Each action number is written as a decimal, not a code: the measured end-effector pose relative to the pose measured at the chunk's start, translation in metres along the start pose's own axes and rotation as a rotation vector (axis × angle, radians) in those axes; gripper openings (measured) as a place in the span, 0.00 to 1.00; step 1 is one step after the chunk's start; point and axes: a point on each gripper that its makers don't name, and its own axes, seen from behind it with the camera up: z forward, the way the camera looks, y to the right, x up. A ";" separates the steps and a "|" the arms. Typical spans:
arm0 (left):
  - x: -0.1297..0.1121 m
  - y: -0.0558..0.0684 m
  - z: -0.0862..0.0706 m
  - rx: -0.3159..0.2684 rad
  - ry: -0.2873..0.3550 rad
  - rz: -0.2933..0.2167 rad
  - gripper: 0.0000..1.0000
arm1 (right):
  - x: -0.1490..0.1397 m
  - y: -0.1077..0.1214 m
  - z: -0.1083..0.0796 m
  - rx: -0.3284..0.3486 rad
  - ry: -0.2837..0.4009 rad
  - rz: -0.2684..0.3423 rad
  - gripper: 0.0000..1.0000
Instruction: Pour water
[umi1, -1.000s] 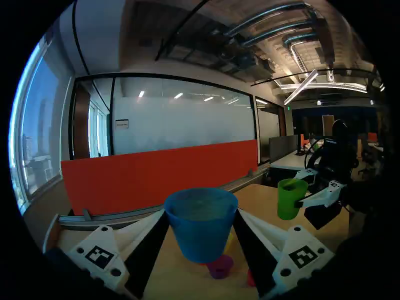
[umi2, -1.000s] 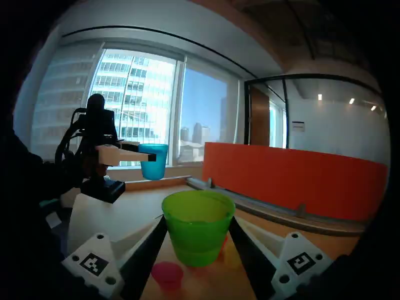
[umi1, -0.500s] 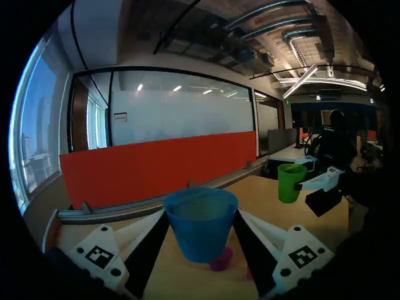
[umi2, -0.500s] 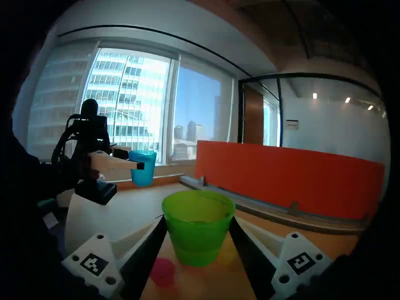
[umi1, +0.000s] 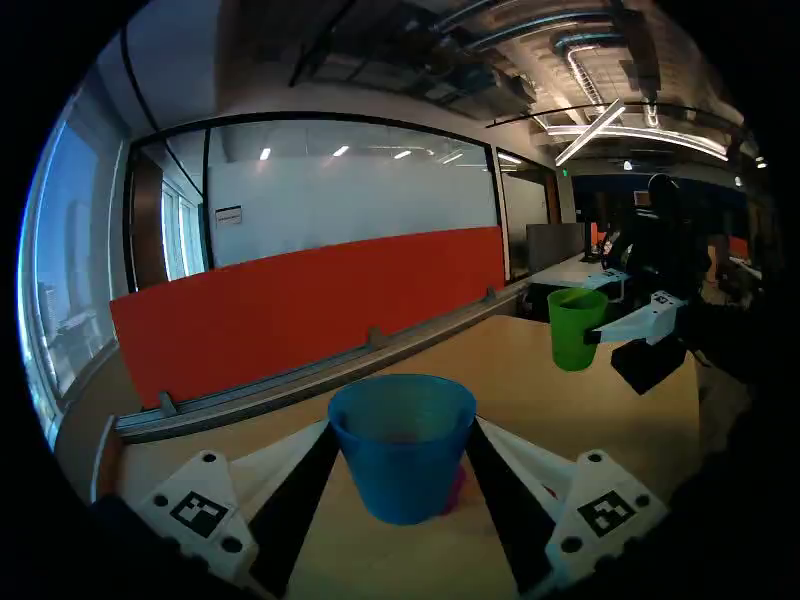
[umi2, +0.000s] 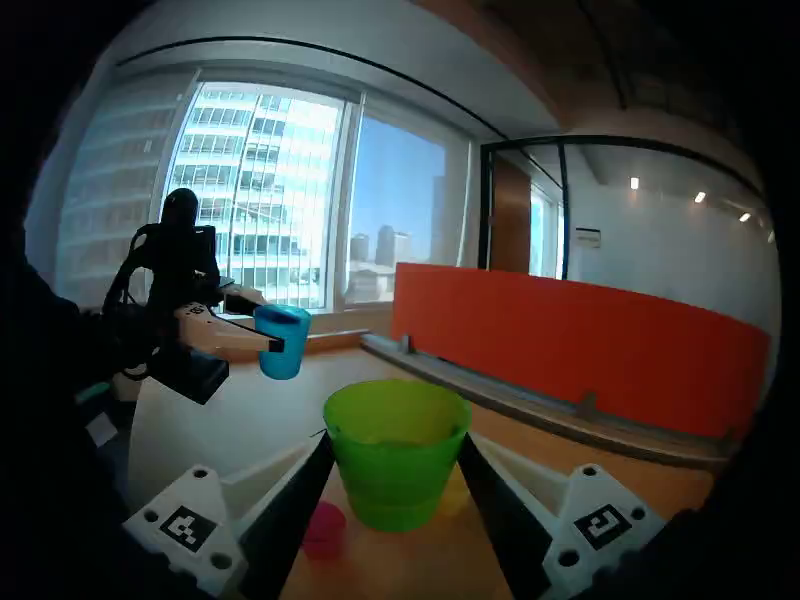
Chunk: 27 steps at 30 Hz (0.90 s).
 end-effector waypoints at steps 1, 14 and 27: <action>-0.003 0.000 0.000 -0.002 -0.007 0.002 0.85 | -0.001 0.000 0.000 0.001 -0.004 0.001 0.88; -0.041 0.007 0.008 -0.024 -0.104 0.031 0.86 | -0.023 0.003 0.000 0.016 -0.075 -0.002 0.88; -0.079 0.018 0.012 -0.068 -0.210 0.053 0.86 | -0.051 0.004 0.002 0.040 -0.157 0.017 0.88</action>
